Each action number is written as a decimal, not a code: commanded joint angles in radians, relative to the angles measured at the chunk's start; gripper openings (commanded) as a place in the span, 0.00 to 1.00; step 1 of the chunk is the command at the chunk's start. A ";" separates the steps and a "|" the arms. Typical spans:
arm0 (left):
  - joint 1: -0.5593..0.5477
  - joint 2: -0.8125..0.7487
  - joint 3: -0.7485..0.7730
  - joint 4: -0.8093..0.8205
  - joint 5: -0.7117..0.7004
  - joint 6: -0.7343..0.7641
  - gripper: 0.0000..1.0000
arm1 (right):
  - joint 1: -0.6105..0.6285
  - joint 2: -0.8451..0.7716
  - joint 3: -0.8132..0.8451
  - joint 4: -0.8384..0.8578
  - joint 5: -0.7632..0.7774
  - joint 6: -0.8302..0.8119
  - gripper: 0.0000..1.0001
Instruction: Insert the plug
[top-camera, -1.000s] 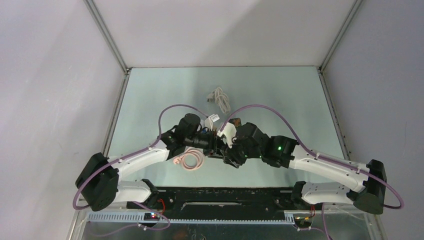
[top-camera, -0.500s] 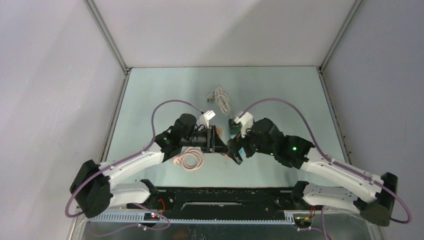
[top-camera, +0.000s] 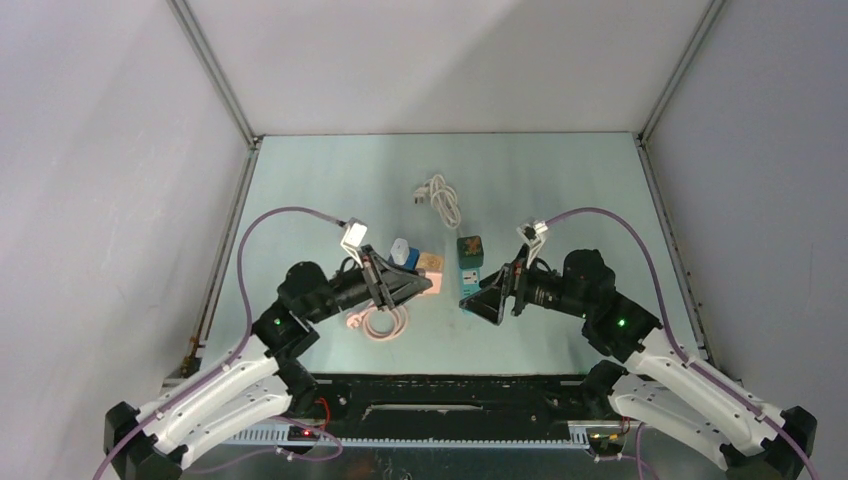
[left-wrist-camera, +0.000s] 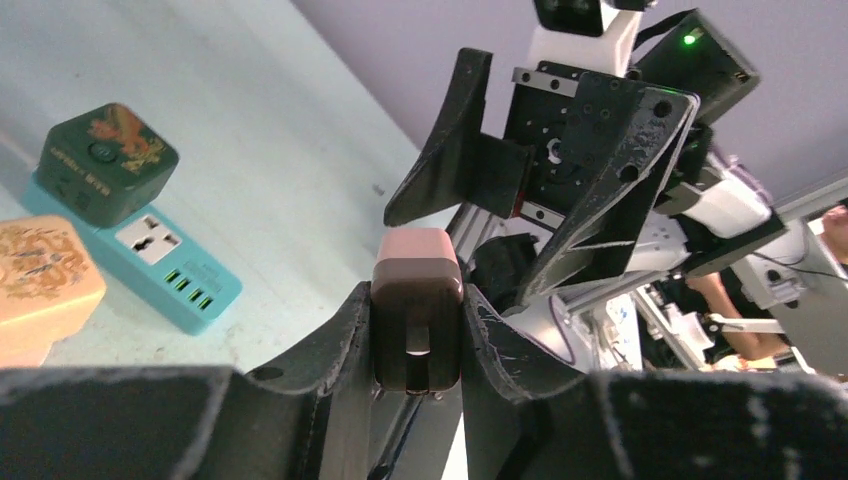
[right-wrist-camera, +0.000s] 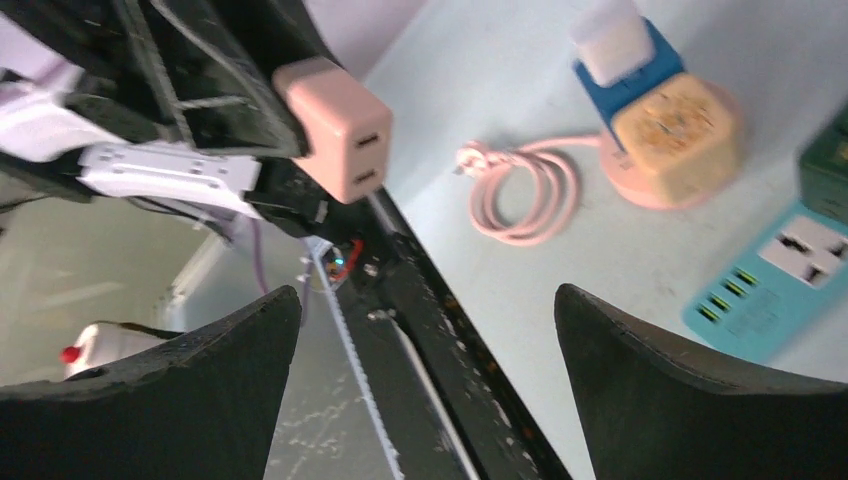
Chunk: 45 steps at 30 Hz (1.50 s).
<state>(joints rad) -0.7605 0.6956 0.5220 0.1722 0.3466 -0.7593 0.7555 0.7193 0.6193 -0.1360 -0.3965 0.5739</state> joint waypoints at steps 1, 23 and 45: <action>0.003 -0.043 -0.042 0.217 0.048 -0.054 0.00 | 0.012 -0.004 -0.003 0.258 -0.126 0.141 0.97; 0.000 -0.065 -0.065 0.422 0.209 -0.157 0.00 | 0.140 0.221 0.071 0.683 -0.185 0.280 0.51; 0.002 -0.076 -0.023 0.168 0.138 -0.040 0.98 | 0.119 0.180 0.110 0.465 -0.148 0.202 0.00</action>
<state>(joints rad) -0.7589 0.6418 0.4564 0.5369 0.5308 -0.9085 0.8871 0.9363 0.6762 0.4351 -0.5747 0.8288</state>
